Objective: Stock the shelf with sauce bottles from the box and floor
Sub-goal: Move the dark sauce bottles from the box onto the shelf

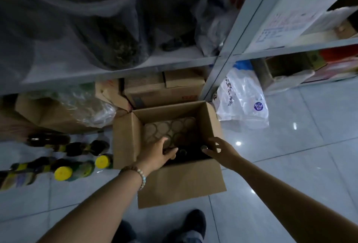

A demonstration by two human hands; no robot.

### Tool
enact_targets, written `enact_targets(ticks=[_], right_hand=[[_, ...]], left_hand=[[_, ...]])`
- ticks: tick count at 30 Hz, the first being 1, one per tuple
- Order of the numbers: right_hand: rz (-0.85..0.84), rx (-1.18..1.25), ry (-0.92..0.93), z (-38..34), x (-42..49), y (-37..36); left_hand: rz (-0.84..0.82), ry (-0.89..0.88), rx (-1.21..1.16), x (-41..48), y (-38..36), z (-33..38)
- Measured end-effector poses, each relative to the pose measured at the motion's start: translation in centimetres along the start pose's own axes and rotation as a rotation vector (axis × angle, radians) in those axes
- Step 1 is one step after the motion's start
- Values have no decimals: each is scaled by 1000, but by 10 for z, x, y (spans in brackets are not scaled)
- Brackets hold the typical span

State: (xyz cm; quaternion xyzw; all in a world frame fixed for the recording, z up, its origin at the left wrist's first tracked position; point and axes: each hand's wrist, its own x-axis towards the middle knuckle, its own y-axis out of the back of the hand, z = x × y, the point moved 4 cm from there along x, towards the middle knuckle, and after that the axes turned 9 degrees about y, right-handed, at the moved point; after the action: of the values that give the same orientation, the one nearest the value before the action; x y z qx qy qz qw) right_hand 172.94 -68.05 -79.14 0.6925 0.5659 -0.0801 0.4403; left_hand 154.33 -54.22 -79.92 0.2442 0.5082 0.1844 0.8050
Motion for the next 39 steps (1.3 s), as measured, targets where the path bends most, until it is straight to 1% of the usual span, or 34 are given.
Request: enact_targets(ticks=[3, 6, 11, 13, 16, 20, 23, 25, 30, 33, 36, 39], right_hand=[[24, -8, 12, 34, 28, -23], [37, 10, 42, 56, 51, -43], [40, 34, 69, 86, 71, -63], [41, 46, 84, 92, 77, -69], [28, -2, 115, 96, 87, -73], [1, -30, 91, 99, 98, -76], [23, -15, 61, 103, 105, -78], [55, 15, 53, 103, 109, -80], [200, 100, 71, 99, 128, -83], [286, 182, 75, 97, 143, -87], [368, 308, 118, 94, 160, -91], [403, 338, 159, 87, 179, -91]], left_hand=[[20, -25, 37, 32, -40, 2], [17, -42, 24, 56, -71, 2], [6, -137, 6, 87, -106, 2], [-2, -148, 1, 97, -114, 3], [-19, -140, 16, 110, -122, 2], [-9, -171, 28, 127, -121, 1], [-38, -204, 31, 136, -120, 1], [-22, -213, 43, 140, -116, 2], [73, -133, -117, 157, -98, 1], [54, -138, -240, 174, -94, -9], [19, -118, -399, 194, -94, -16], [25, -106, -518, 215, -92, -21]])
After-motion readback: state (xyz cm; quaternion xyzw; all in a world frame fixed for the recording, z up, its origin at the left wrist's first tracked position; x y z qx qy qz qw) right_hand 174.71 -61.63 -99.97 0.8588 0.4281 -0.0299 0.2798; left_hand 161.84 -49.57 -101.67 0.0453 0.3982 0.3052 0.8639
